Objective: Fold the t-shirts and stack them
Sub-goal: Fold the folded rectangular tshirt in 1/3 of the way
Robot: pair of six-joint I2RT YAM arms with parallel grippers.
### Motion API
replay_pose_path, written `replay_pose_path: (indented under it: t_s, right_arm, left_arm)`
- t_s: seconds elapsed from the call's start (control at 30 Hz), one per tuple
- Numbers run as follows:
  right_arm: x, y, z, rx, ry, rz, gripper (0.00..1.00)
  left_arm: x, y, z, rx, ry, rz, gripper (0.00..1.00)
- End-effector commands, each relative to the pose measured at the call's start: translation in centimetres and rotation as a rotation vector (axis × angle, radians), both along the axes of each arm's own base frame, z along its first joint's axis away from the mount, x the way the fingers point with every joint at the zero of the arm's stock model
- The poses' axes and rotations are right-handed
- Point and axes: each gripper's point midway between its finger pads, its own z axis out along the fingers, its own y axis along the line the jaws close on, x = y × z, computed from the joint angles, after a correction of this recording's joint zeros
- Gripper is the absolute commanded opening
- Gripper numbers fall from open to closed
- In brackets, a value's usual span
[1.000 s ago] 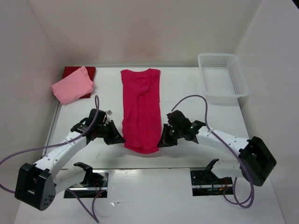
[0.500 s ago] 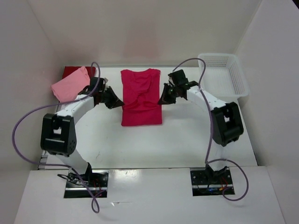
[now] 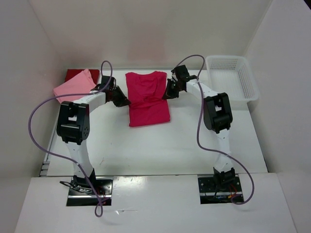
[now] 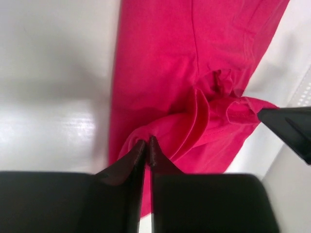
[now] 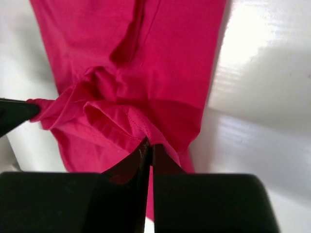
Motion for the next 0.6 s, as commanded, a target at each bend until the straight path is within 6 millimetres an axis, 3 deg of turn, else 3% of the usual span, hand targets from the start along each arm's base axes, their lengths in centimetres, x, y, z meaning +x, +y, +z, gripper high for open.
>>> replay_pose_path:
  t_s: [0.0,0.07,0.1,0.17,0.2,0.23,0.27,0.3,0.33,0.37,0.4,0.43,0.47,0.53,0.57]
  right_arm:
    - [1.6,-0.3,0.5,0.004,-0.023,0.006,0.07]
    - [1.9,-0.2,0.8,0.004,-0.022,0.006,0.17]
    - [1.7,-0.3,0.7,0.000,-0.010,0.006,0.28]
    - [1.7,-0.5,2.8,0.002,-0.049,-0.002,0.37]
    - [1.4,-0.8,3.0,-0.008,-0.051,-0.009,0.43]
    - [1.5,-0.9,5.2,-0.002,-0.098,-0.016,0.44]
    - [1.5,-1.3,6.0,-0.013,-0.118,-0.030,0.46]
    - [1.0,-1.6,6.1,-0.022,-0.114,-0.036,0.47]
    - [0.7,-1.7,6.9,-0.016,-0.132,-0.036,0.48]
    - [0.4,-2.0,8.9,-0.013,-0.174,-0.046,0.48]
    - [-0.6,-2.3,8.1,-0.019,-0.155,-0.046,0.50]
    - [-0.9,-2.4,8.3,-0.017,-0.162,-0.046,0.45]
    - [-1.4,-2.6,9.3,-0.011,-0.181,-0.047,0.36]
    - [-3.5,-0.9,8.2,0.002,-0.156,0.004,0.20]
    - [-4.1,-0.3,7.8,0.008,-0.148,0.024,0.06]
  left_arm:
    - [3.1,0.5,1.5,-0.018,-0.102,0.041,0.26]
    - [3.7,0.8,2.9,-0.033,-0.140,0.042,0.42]
    - [3.6,0.5,3.6,-0.047,-0.152,0.030,0.49]
    - [3.8,1.3,6.8,-0.024,-0.236,0.033,0.61]
    - [3.9,1.7,8.1,-0.009,-0.267,0.050,0.61]
    - [3.8,1.9,10.4,0.004,-0.325,0.048,0.62]
    - [3.6,2.0,11.5,0.008,-0.351,0.042,0.62]
    - [2.9,2.0,11.3,0.008,-0.344,0.042,0.56]
    - [2.2,1.7,12.6,-0.012,-0.373,0.023,0.54]
    - [1.5,0.9,12.7,-0.039,-0.368,0.009,0.52]
    - [0.8,0.0,12.8,-0.061,-0.364,-0.009,0.50]
    - [-0.3,-1.0,13.1,-0.073,-0.367,-0.038,0.47]
    - [-2.1,-3.3,11.5,-0.089,-0.340,-0.080,0.45]
    - [-4.3,-5.6,10.1,-0.123,-0.303,-0.121,0.44]
    - [-6.0,-7.0,8.1,-0.131,-0.263,-0.153,0.42]
